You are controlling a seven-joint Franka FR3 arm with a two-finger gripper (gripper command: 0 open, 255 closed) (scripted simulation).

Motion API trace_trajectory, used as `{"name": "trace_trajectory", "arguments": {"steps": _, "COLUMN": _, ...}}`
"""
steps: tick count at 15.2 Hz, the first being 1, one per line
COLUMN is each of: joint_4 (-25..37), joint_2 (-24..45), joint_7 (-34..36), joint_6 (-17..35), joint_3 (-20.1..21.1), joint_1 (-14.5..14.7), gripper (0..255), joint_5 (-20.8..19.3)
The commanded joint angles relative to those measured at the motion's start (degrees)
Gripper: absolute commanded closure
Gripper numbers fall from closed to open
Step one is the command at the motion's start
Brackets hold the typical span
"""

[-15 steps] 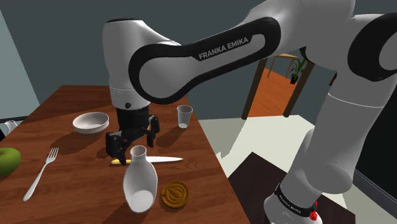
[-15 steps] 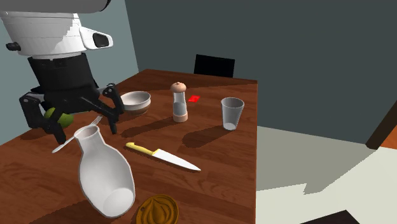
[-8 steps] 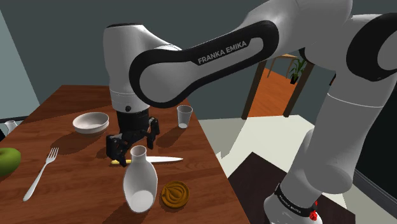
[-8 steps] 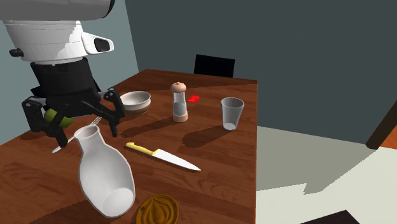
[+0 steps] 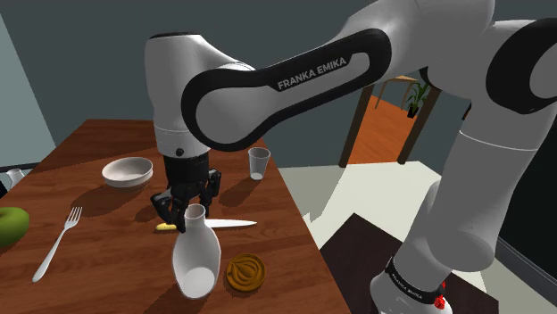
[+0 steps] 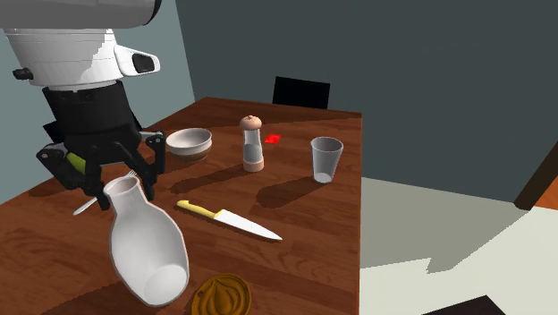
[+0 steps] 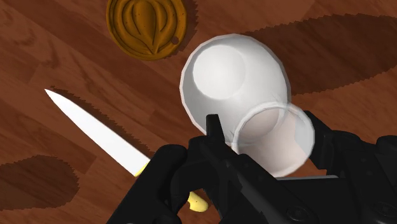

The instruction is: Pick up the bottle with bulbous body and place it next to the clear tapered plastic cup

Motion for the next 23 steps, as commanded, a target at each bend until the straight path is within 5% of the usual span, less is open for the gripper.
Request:
{"name": "trace_trajectory", "arguments": {"steps": 1, "joint_4": 0.0, "joint_2": 0.0, "joint_7": 0.0, "joint_6": 0.0, "joint_3": 0.0, "joint_1": 0.0, "gripper": 255, "joint_5": 0.0}}
{"name": "trace_trajectory", "arguments": {"steps": 23, "joint_4": 12.6, "joint_2": -2.7, "joint_7": -0.5, "joint_6": -14.9, "joint_3": 0.1, "joint_1": -0.3, "gripper": 255, "joint_5": 1.5}}
